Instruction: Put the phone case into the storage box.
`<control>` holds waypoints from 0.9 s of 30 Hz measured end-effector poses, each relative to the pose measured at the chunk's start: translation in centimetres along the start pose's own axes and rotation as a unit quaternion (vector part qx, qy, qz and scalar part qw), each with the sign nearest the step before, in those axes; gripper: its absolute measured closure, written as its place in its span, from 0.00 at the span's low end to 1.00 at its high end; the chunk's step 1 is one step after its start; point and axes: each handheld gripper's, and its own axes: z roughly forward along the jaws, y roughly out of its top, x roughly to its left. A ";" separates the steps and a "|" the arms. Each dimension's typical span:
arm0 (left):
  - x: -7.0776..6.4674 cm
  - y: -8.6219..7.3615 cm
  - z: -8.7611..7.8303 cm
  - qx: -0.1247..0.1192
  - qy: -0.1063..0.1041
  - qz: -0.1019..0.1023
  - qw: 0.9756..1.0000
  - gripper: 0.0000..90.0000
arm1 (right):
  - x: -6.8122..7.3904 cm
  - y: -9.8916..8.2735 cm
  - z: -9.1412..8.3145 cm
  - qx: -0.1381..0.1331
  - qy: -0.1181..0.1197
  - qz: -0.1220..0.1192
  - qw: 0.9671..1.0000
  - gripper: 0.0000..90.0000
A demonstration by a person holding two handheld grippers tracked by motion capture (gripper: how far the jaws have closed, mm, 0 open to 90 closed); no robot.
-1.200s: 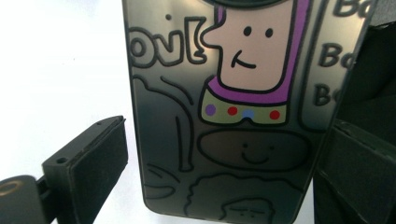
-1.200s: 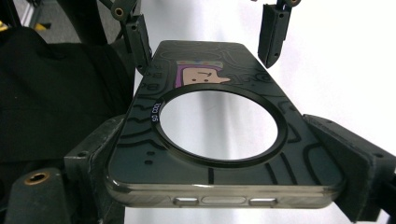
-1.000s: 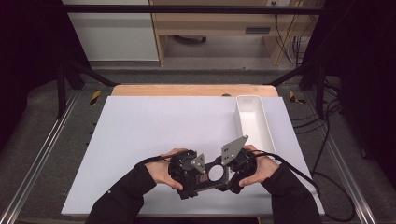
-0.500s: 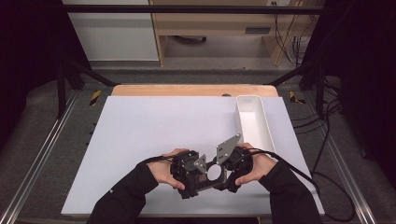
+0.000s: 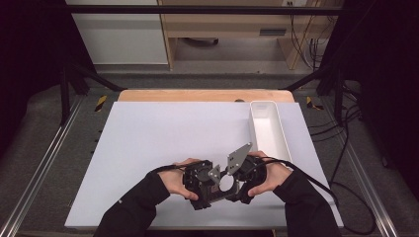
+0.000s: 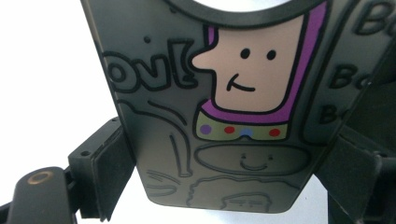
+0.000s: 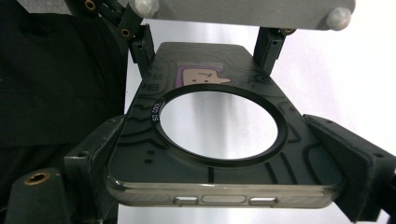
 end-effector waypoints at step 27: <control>0.1 -2.7 -0.7 -0.068 0.013 -0.037 0.997 0.13 | -0.1 -1.7 -3.2 -0.137 -0.044 0.051 0.988 0.02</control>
